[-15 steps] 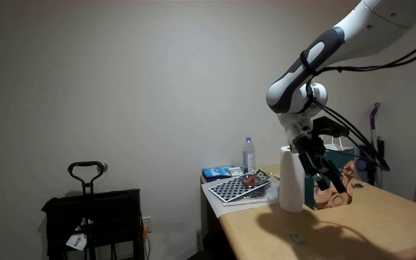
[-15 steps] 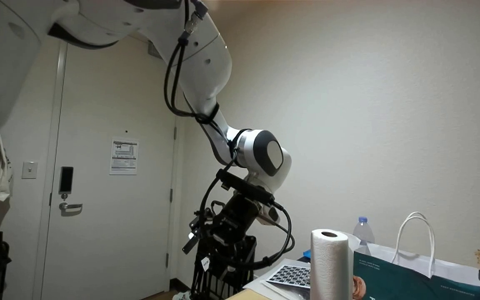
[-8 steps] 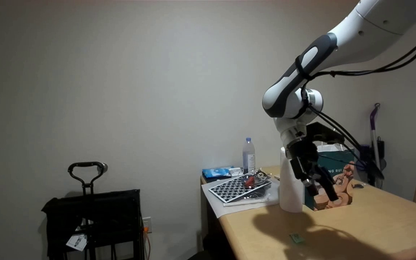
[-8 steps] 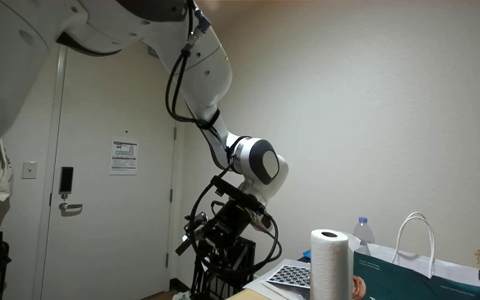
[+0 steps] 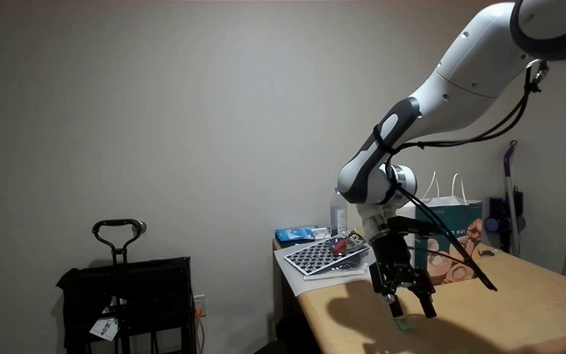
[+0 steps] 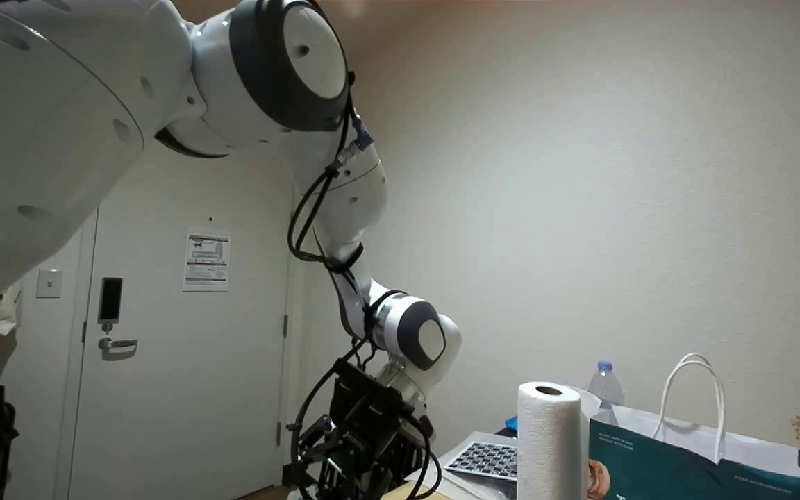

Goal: Remove the green object from the table

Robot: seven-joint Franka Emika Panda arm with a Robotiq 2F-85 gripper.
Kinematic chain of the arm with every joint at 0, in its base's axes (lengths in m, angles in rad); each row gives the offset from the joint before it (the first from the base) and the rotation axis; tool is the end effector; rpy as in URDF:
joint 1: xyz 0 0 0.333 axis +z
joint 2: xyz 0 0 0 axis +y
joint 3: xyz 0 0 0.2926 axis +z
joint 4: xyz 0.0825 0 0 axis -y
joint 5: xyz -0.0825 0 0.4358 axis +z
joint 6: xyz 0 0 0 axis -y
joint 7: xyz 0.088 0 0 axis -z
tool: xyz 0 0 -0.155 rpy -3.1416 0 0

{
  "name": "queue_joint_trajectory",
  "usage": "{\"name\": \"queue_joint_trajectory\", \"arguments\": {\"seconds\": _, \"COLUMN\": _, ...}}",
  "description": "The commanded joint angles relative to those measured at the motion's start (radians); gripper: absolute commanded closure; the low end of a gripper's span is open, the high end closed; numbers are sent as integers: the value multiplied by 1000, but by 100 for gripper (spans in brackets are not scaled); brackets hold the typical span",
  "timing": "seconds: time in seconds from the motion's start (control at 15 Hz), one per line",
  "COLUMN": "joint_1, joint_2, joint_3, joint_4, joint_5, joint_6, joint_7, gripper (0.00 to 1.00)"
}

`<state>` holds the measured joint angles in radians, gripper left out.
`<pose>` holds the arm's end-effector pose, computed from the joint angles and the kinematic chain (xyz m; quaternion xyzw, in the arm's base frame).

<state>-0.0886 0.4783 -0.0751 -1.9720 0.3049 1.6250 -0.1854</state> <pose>0.5004 -0.0407 0.1054 -0.9089 0.0614 0.3686 0.1851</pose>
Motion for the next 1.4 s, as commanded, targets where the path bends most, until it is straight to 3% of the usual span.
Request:
{"name": "queue_joint_trajectory", "arguments": {"seconds": 0.0, "joint_1": -21, "joint_2": -55, "joint_3": 0, "joint_4": -72, "joint_5": 75, "joint_6": 119, "joint_7": 91, "gripper": 0}}
{"name": "queue_joint_trajectory", "arguments": {"seconds": 0.33, "joint_1": -48, "joint_2": -110, "joint_3": -23, "joint_4": -183, "joint_5": 161, "joint_6": 299, "joint_7": 158, "gripper": 0}}
{"name": "queue_joint_trajectory", "arguments": {"seconds": 0.4, "joint_1": -43, "joint_2": -42, "joint_3": -7, "joint_4": -95, "joint_5": 114, "joint_6": 235, "joint_7": 125, "gripper": 0}}
{"name": "queue_joint_trajectory", "arguments": {"seconds": 0.6, "joint_1": -50, "joint_2": -42, "joint_3": -6, "joint_4": -98, "joint_5": 116, "joint_6": 242, "joint_7": 125, "gripper": 0}}
{"name": "queue_joint_trajectory", "arguments": {"seconds": 0.67, "joint_1": -35, "joint_2": -38, "joint_3": -15, "joint_4": -111, "joint_5": 138, "joint_6": 344, "joint_7": 183, "gripper": 0}}
{"name": "queue_joint_trajectory", "arguments": {"seconds": 1.0, "joint_1": -23, "joint_2": 17, "joint_3": -31, "joint_4": -82, "joint_5": 111, "joint_6": 630, "joint_7": 324, "gripper": 0}}
{"name": "queue_joint_trajectory", "arguments": {"seconds": 1.33, "joint_1": -49, "joint_2": 21, "joint_3": -6, "joint_4": -75, "joint_5": 106, "joint_6": 589, "joint_7": 297, "gripper": 0}}
